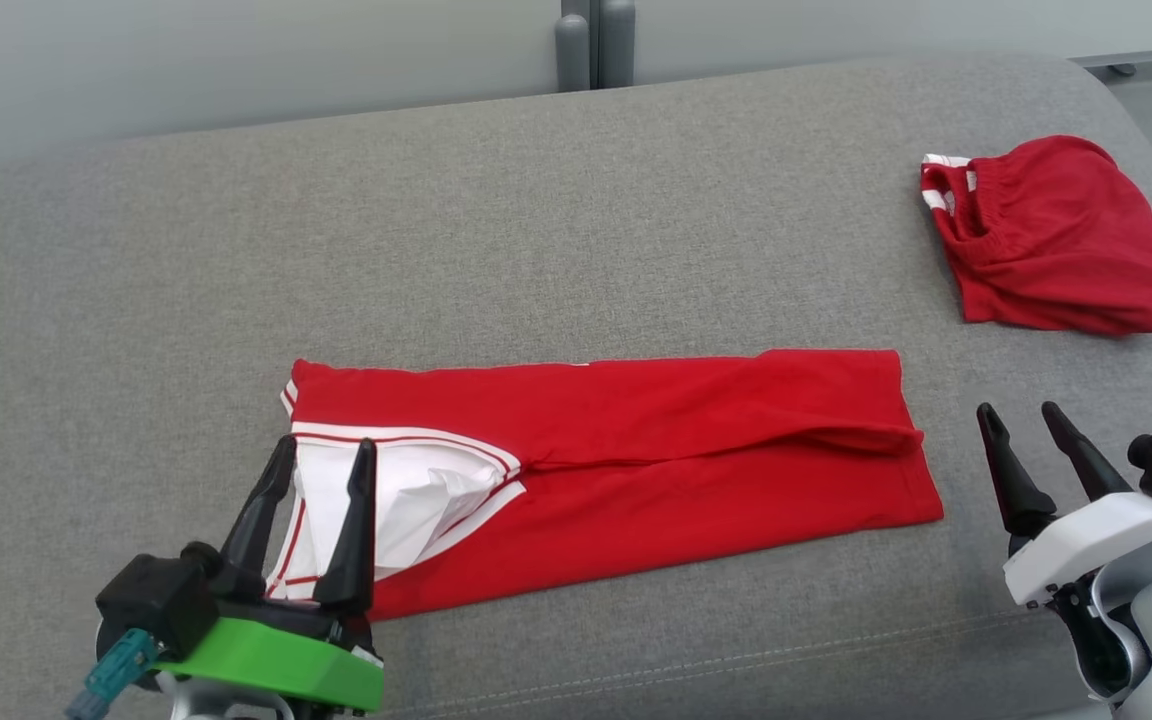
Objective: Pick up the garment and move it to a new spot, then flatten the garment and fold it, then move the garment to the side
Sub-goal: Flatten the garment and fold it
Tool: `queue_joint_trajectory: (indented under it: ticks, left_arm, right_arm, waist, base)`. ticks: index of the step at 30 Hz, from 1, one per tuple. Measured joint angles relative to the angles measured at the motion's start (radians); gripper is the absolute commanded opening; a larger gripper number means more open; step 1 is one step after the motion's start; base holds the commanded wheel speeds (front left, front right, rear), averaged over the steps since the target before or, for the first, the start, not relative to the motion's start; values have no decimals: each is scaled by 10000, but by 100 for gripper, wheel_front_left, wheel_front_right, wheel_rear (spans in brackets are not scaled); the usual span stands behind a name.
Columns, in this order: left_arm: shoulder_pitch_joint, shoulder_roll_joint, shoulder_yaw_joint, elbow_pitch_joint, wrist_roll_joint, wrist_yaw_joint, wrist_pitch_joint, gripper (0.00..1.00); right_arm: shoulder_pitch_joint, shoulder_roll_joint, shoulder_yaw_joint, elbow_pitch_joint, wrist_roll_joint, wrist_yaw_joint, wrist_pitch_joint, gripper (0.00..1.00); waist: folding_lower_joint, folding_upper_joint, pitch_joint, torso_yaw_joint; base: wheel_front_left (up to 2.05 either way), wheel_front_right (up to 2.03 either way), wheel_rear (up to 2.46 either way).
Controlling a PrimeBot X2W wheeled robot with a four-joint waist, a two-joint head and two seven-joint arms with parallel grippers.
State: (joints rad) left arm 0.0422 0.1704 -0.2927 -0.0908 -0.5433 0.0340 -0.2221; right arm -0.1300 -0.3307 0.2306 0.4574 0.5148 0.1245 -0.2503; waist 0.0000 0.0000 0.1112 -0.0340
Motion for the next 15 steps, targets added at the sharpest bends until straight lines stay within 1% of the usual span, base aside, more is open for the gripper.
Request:
queue_joint_trajectory:
  ticks: [4,6,10,14,15]
  left_arm:
    - [-47,-178,-251,-127,186,2,-25,100]
    - [-88,-253,-316,-167,268,12,-77,100]
    - [-117,-368,-416,-230,274,29,-77,100]
    - [-117,-443,-460,-270,290,105,-77,100]
    - [-117,-460,-462,-290,290,105,-77,100]
  right_arm:
    - [-224,224,58,372,270,0,12,100]
    - [-420,314,79,573,322,-8,182,100]
    - [-891,635,4,1168,665,-119,790,100]
    - [-1080,780,-109,1712,1037,-134,1244,100]
    - [-1138,784,-132,1831,1078,-198,1360,100]
  waist:
    - [0,0,-135,126]
    - [0,0,-172,208]
    - [0,0,-196,432]
    - [0,0,-139,652]
    - [0,0,-117,712]
  base:
    - [0,0,0]
    - [0,0,0]
    - [0,0,0]
    - [0,0,0]
    - [0,0,0]
